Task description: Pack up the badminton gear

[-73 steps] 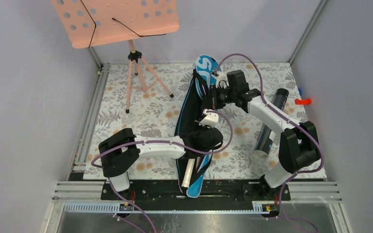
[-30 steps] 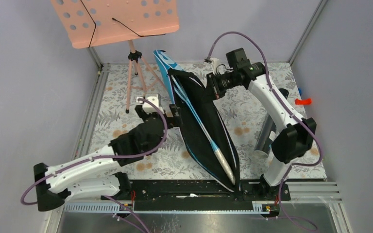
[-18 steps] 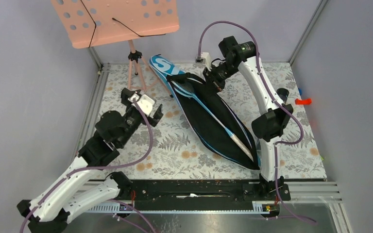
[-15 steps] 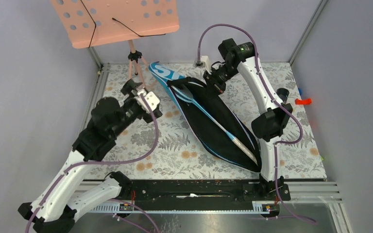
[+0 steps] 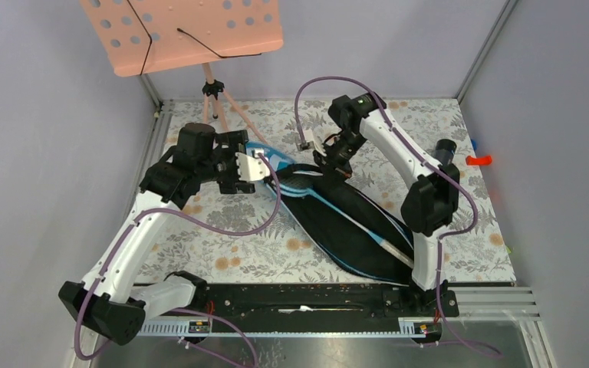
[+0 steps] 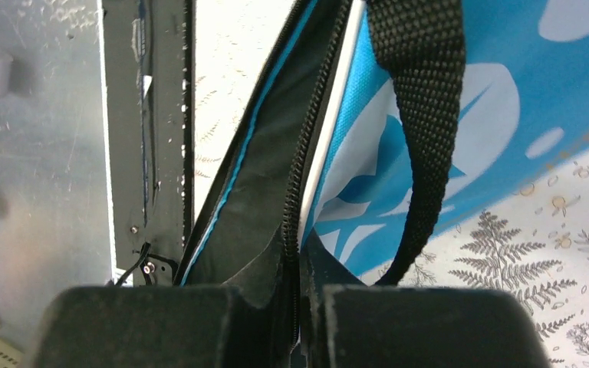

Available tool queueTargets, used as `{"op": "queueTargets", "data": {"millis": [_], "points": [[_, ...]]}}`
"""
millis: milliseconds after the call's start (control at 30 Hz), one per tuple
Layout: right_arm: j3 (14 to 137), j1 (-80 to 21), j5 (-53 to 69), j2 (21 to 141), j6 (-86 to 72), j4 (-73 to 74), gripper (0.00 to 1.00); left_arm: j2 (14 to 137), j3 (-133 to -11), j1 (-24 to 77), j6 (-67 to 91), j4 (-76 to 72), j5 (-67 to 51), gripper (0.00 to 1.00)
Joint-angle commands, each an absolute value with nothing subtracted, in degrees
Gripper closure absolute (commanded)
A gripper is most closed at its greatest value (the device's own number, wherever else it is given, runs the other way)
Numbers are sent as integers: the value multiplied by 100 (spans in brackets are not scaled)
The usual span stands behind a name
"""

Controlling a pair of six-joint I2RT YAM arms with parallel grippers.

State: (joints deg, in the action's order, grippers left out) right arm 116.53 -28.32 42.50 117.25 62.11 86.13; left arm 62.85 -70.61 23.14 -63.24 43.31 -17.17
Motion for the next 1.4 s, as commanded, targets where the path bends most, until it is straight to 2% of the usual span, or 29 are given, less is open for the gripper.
{"op": "queueTargets", "data": {"millis": [0,333,500,600,733,833,900,933,967,1100,1133,1233,1300,1333,1367], "points": [[11372,-3121,4594,10784,6693,9417,100,6613,-7159,2194,-7082,4777,-2212,1],[11081,-3155,4571,10613,6344,9096,100,6620,-7011,1881,-7964,5830,-2564,1],[11299,-3286,4669,10748,6765,9527,100,6762,-6952,1881,-8004,5923,-2834,1],[11329,-3339,4803,10741,6864,9545,100,6912,-6959,1881,-8126,5888,-3117,5],[11561,-3349,4956,10746,7083,9729,100,7013,-7066,1887,-7980,5710,-2996,23],[11742,-3348,4917,10716,7097,9738,100,6967,-7082,1890,-7955,5677,-2887,49],[11838,-3348,4904,10688,7086,9738,100,6883,-7001,1890,-8031,5673,-2808,72],[11891,-3349,4911,10688,7047,9732,100,6831,-6956,1890,-8074,5676,-2760,86],[11968,-3349,4917,10692,6978,9723,96,6755,-6919,1886,-8092,5660,-2704,99],[12311,-3349,4816,10673,6127,9458,65,6369,-6716,1853,-7927,5331,-2094,100],[12380,-3346,4703,10644,5685,9225,48,6243,-6636,1820,-7909,5259,-1985,100],[12527,-3348,3968,10461,4138,8403,29,5920,-6535,1667,-7692,5003,-1777,100],[12667,-3347,3516,10291,3469,8178,7,5773,-6533,1541,-7557,4863,-1707,100],[12688,-3348,3318,10189,3212,8070,1,5721,-6549,1486,-7433,4789,-1678,100],[12631,-3344,3105,10047,2928,7899,1,5688,-6589,1445,-7322,4703,-1649,100]]}}
